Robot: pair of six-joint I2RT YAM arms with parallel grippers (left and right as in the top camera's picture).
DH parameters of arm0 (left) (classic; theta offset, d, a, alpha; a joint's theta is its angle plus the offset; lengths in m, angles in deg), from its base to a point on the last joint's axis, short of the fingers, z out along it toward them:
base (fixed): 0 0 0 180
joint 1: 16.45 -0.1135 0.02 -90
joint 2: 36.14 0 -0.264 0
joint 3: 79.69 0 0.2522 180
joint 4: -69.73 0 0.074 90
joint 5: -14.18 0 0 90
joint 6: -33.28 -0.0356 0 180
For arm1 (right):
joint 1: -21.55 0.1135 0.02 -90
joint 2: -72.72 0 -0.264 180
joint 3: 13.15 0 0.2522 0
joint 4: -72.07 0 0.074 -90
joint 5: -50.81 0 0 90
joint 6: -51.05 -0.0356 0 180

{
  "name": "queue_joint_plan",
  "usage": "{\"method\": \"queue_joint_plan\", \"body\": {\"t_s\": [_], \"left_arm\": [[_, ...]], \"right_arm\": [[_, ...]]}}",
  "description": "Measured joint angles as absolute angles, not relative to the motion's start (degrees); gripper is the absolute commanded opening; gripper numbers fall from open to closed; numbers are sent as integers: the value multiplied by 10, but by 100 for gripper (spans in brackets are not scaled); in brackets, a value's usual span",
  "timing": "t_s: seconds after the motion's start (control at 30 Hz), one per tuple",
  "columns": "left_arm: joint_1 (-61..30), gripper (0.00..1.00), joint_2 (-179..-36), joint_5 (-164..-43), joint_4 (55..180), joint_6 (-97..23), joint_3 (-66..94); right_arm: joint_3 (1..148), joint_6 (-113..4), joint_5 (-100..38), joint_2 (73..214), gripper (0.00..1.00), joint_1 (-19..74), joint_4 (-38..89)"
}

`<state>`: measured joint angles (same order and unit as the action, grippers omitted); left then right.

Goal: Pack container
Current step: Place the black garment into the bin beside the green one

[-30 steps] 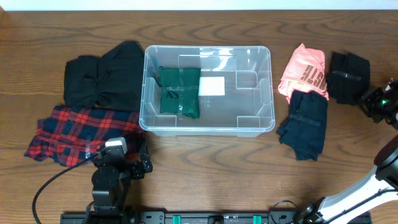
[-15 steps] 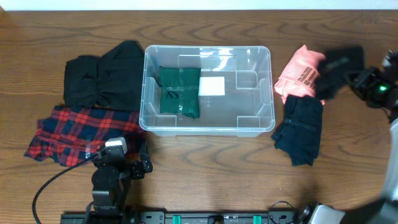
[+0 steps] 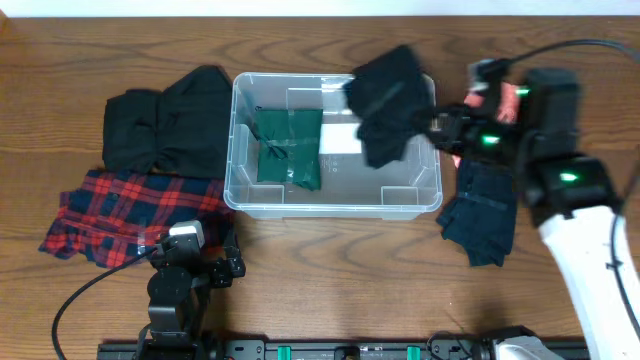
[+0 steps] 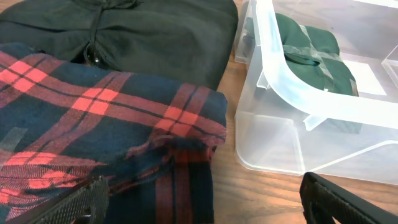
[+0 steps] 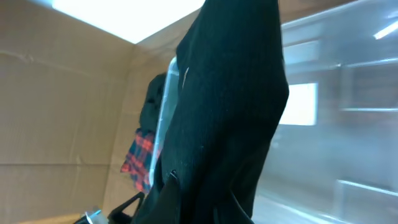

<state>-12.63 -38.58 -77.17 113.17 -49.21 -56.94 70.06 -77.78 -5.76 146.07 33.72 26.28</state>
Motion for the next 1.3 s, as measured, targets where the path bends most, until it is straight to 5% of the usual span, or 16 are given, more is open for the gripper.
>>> {"method": "queue_joint_plan", "body": {"t_s": [0.2, 0.57, 0.87, 1.07, 1.3], "left_arm": [[-127, 98, -386, -772, 1132, -492, -569], [-126, 98, -386, -772, 1132, -492, -569], [-127, 98, -386, -772, 1131, -492, -569], [-127, 98, -386, -772, 1132, -492, -569], [-127, 98, -386, -772, 1132, -492, -569]], "right_arm": [[673, -896, -117, 1537, 1, 432, 363], [543, -1065, -132, 1665, 1, 471, 698], [481, -1065, -156, 1705, 1, 475, 713], [479, -1015, -163, 1705, 35, 464, 688], [492, -921, -144, 1694, 37, 429, 610]]}}
